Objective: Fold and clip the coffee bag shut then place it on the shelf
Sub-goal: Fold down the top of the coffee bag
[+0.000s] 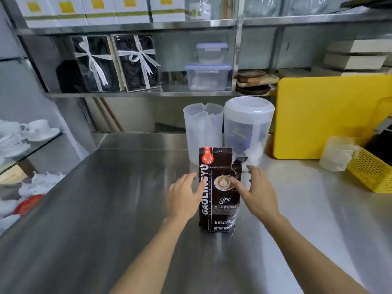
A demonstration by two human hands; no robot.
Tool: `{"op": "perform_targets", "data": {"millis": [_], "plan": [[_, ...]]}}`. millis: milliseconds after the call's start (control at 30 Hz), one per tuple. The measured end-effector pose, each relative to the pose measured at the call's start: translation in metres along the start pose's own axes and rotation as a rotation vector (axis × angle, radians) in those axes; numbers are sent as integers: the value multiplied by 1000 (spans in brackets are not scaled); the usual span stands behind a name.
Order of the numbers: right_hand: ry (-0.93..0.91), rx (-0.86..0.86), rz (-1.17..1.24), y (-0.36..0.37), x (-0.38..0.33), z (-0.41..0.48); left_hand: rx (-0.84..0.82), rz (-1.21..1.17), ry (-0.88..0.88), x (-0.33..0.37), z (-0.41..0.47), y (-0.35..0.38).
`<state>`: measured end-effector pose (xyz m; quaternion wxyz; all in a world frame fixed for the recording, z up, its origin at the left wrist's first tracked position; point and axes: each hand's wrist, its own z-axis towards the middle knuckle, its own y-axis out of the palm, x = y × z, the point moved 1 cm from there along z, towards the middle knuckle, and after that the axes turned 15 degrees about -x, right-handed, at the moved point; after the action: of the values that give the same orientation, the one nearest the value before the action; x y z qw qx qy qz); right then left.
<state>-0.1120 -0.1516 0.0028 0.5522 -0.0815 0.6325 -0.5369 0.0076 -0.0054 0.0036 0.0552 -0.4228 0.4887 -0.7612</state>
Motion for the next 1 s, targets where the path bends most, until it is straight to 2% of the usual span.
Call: {"op": "perform_targets", "data": {"millis": [167, 267, 433, 600, 667, 767, 900, 1000], "plan": [[55, -49, 198, 12, 7, 6, 2, -233, -38, -6, 9, 7], [80, -81, 324, 9, 10, 16, -78, -359, -46, -7, 16, 8], [51, -115, 364, 0, 8, 30, -92, -428, -58, 2, 27, 2], [-15, 13, 473, -11, -1, 37, 1, -456, -15, 12, 36, -10], [-8, 1, 458, -11, -1, 36, 14, -435, -20, 9, 34, -7], [51, -113, 396, -1, 4, 33, -14, -446, -99, 2, 28, 5], [0, -73, 335, 3, -1, 33, 94, -443, -122, -4, 30, 11], [0, -168, 307, 4, 3, 31, -38, -459, -138, -9, 29, 10]]}}
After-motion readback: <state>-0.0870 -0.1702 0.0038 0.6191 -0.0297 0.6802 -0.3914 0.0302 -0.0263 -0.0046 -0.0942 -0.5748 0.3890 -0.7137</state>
